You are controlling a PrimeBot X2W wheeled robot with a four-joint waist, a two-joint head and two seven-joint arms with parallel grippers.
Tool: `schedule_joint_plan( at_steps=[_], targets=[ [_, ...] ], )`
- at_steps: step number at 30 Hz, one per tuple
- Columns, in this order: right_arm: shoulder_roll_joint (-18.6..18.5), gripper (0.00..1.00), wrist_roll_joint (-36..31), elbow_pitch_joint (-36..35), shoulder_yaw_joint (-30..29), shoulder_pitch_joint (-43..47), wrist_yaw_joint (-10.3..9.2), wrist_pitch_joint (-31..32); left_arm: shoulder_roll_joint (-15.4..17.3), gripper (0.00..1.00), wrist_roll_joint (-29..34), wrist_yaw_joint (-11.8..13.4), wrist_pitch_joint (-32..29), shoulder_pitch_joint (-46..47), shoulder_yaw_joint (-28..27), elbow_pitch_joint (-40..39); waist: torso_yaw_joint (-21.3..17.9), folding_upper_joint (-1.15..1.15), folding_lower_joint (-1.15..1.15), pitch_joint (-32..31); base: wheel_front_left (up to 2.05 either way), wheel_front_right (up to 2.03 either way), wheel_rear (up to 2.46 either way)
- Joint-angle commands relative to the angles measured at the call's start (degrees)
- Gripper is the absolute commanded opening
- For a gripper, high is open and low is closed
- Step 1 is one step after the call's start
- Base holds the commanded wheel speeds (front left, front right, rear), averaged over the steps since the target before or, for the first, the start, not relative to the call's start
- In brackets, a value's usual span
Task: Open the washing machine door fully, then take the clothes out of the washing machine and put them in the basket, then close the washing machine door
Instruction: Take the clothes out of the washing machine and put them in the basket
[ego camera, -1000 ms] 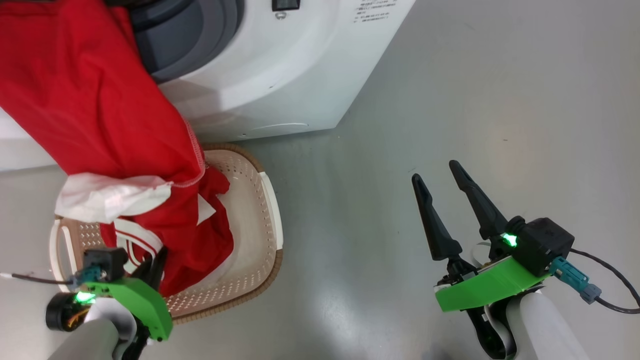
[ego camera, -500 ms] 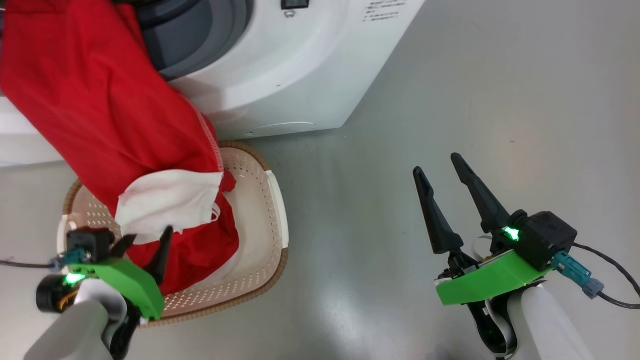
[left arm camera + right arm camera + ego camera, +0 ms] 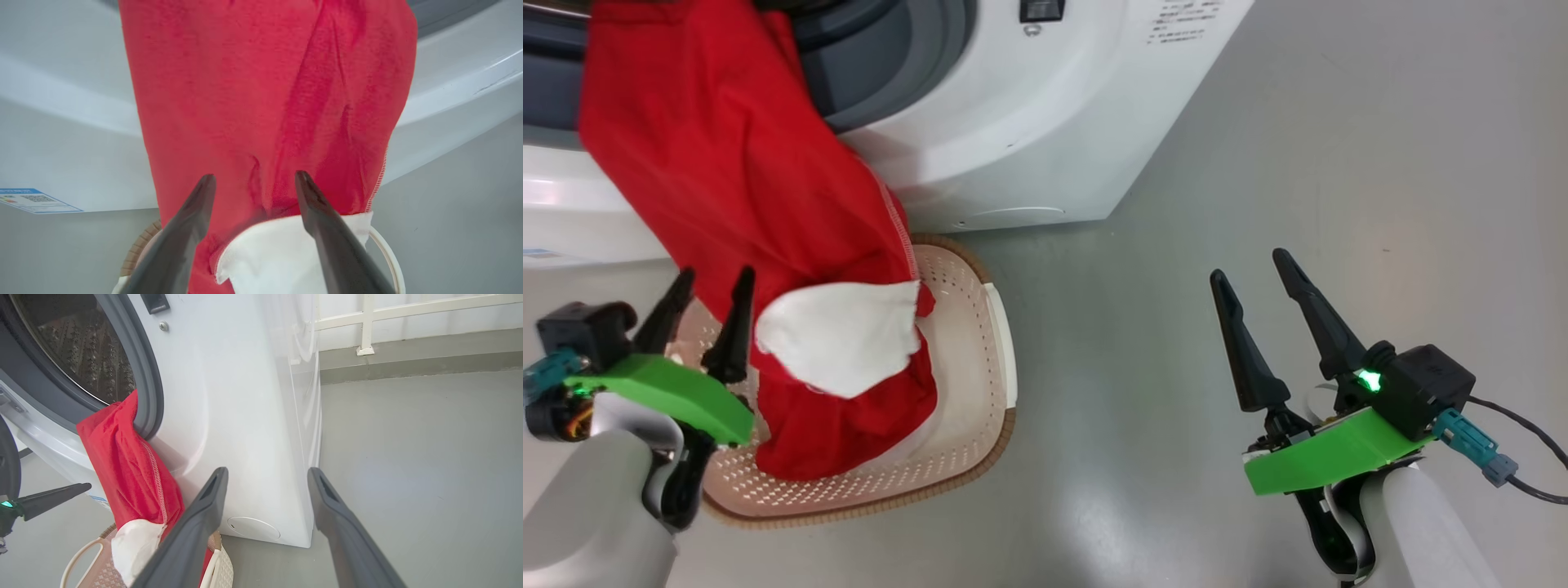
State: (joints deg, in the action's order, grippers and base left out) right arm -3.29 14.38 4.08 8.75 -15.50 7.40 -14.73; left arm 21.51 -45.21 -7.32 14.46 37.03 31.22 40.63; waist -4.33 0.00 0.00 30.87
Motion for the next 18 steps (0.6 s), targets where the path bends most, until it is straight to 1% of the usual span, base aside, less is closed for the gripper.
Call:
schedule_joint_plan(
  at_steps=[1, 7, 13, 18],
  targets=[
    [0.4, 1.0, -0.5, -1.1, 1.4, 0.8, 0.09, -0.3, 2.1, 1.0, 1.5, -0.2, 0.5, -1.7, -3.5, -2.0, 0.4, 0.0, 0.0, -0.5, 0.0, 0.0, 0.0],
    [0.4, 1.0, -0.9, -0.5, 1.3, 1.4, 0.09, -0.3, 1.2, 1.0, 7.3, -0.2, 0.5, -5.0, -10.9, -8.9, 1.1, 0.0, 0.0, -2.3, 0.0, 0.0, 0.0],
    [0.4, 1.0, -1.0, -0.2, 1.4, 2.4, 0.09, -0.3, -0.2, 1.0, 13.2, -0.2, 0.5, -11.4, -18.8, -18.1, 1.1, 0.0, 0.0, -4.2, 0.0, 0.0, 0.0],
    [0.4, 1.0, -1.1, -0.1, 1.2, 3.1, 0.09, -0.3, -0.9, 1.0, 15.5, -0.2, 0.5, -16.7, -22.6, -24.3, 1.1, 0.0, 0.0, -5.2, 0.0, 0.0, 0.0]
  ],
)
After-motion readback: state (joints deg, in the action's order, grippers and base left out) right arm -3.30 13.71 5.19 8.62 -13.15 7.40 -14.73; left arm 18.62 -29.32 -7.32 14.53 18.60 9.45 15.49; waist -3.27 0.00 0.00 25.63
